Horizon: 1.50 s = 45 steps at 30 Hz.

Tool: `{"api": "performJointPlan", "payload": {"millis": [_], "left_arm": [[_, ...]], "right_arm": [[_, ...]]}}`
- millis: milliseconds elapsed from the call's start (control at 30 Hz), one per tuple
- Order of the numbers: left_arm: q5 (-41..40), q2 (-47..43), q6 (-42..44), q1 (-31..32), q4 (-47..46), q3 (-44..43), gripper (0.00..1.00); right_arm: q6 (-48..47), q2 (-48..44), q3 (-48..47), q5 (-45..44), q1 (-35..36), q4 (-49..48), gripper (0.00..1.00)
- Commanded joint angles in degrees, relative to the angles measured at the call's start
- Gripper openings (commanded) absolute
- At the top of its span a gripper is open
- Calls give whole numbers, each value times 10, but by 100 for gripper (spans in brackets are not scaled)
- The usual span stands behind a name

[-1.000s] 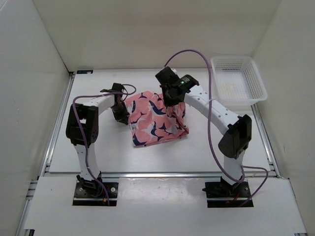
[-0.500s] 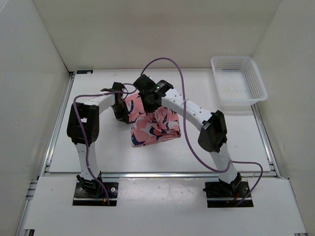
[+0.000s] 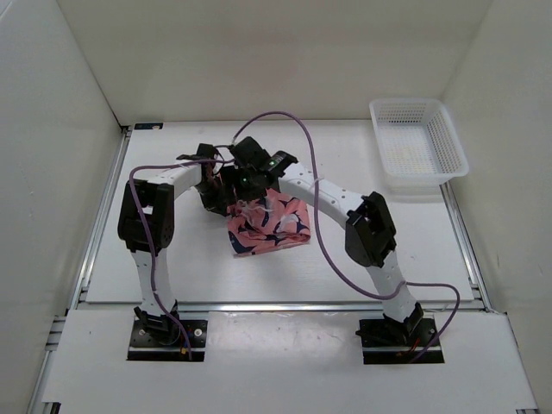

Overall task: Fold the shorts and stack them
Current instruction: Fold the shorts

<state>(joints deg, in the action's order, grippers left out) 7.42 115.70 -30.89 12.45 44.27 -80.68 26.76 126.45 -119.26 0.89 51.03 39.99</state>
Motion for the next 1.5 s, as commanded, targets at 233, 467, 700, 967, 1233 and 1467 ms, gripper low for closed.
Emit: {"api": "performJointPlan", "payload": {"millis": [233,467,700,967,1233,1467], "left_arm": [[-15,-41,11,-28,3,4,10],[-70,-157,16,-31,70,-51,10],[-75,-241,10,-14,119,-69,10],[-75,-301,5,-14,166,-62,10],[-75,-342,5,-14,178,-38,10],[-81,-369,5,-14,189,-49,10]], "right_arm": [[-18,-276,212,-31,-17,-81,13],[10,-259,245,-31,-70,-46,0],[-9,-119,146,11,-70,-38,0],[5,93,-18,49,-70,-48,0],[4,133,-66,64,-65,-34,0],[-20,-54,1,20,-65,-22,36]]}}
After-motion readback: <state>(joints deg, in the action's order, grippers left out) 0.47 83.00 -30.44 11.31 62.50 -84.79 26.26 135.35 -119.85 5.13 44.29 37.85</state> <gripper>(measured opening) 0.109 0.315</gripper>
